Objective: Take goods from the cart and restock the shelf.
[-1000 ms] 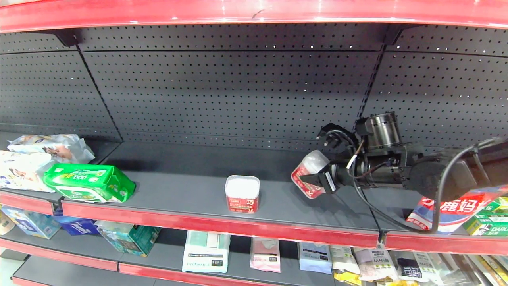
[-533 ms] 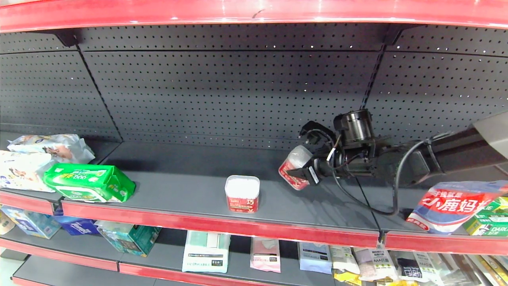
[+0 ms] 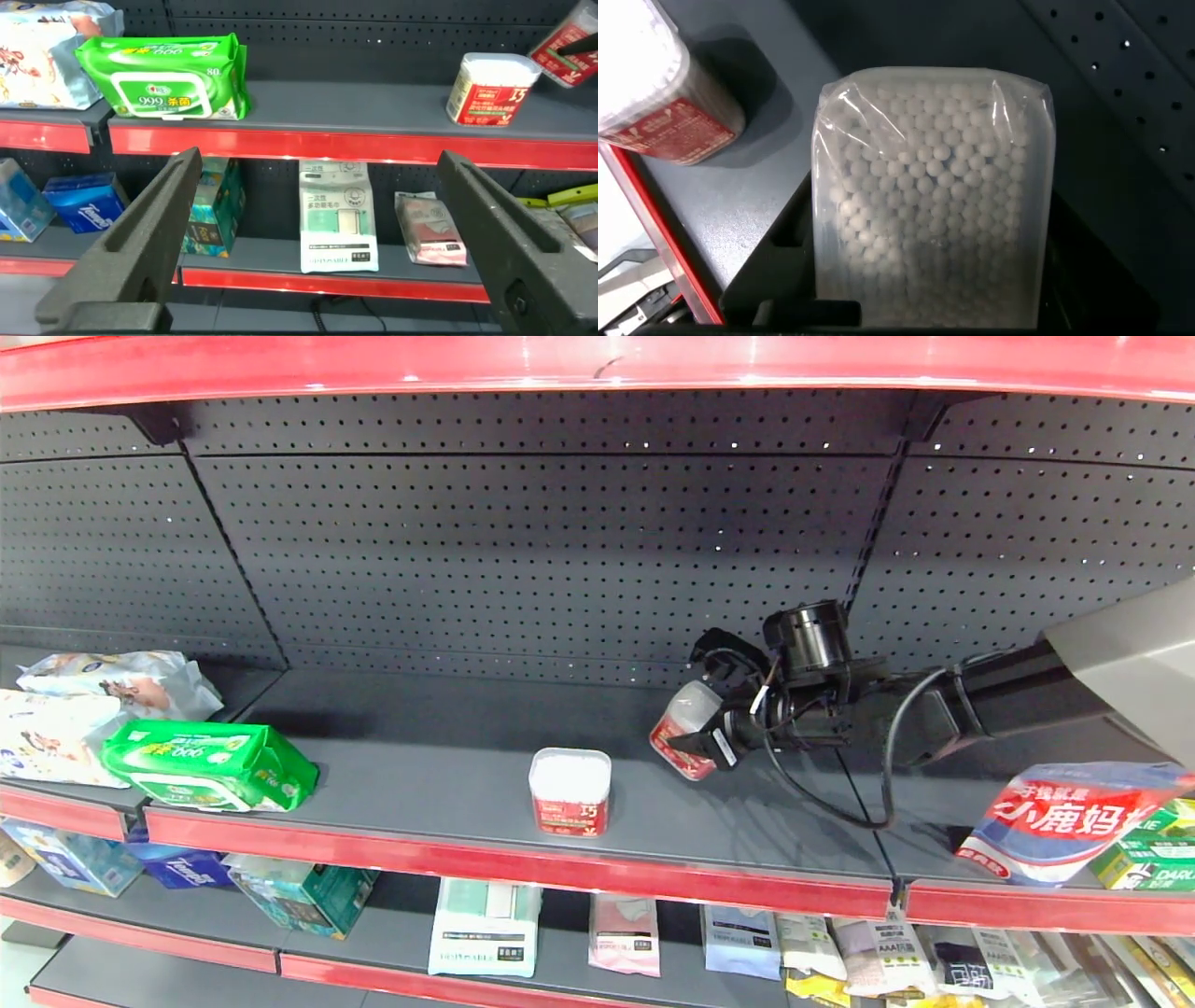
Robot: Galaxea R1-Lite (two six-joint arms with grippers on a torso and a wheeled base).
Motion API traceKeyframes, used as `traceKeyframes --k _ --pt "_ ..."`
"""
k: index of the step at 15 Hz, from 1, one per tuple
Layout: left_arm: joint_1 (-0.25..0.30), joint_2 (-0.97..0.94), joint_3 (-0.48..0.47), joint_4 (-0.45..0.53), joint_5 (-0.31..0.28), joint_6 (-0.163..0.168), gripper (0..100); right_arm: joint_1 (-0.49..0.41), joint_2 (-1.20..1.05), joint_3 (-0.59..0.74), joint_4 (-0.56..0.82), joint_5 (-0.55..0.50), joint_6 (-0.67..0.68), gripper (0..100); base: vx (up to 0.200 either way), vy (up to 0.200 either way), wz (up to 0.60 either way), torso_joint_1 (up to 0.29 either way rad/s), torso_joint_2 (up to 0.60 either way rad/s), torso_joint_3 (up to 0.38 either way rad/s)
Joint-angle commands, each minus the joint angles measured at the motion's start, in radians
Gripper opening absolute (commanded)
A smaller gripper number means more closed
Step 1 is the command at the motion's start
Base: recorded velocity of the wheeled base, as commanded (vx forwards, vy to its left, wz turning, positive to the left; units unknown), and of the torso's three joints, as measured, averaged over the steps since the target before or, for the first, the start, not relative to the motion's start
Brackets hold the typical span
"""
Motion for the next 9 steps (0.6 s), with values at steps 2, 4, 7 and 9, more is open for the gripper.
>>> traceKeyframes --k 2,4,7,9 --pt "0.0 0.0 0.0 0.0 0.0 0.0 100 0.001 0.0 0.001 -0.001 -0.002 -0.001 0 0.0 0.0 0.0 0.0 0.0 0.0" --pt "0.0 0.0 0.0 0.0 0.0 0.0 100 -0.01 -0.005 0.013 -0.001 -0.002 -0.002 0 0.0 0.0 0.0 0.0 0.0 0.0" --pt "0.0 0.0 0.0 0.0 0.0 0.0 100 -0.022 -0.02 0.036 -0.002 -0.004 -0.002 0 0.0 0.0 0.0 0.0 0.0 0.0" --pt "0.0 0.0 0.0 0.0 0.0 0.0 100 -0.029 -0.028 0.039 -0.011 -0.008 -0.001 0 0.0 0.0 0.0 0.0 0.0 0.0"
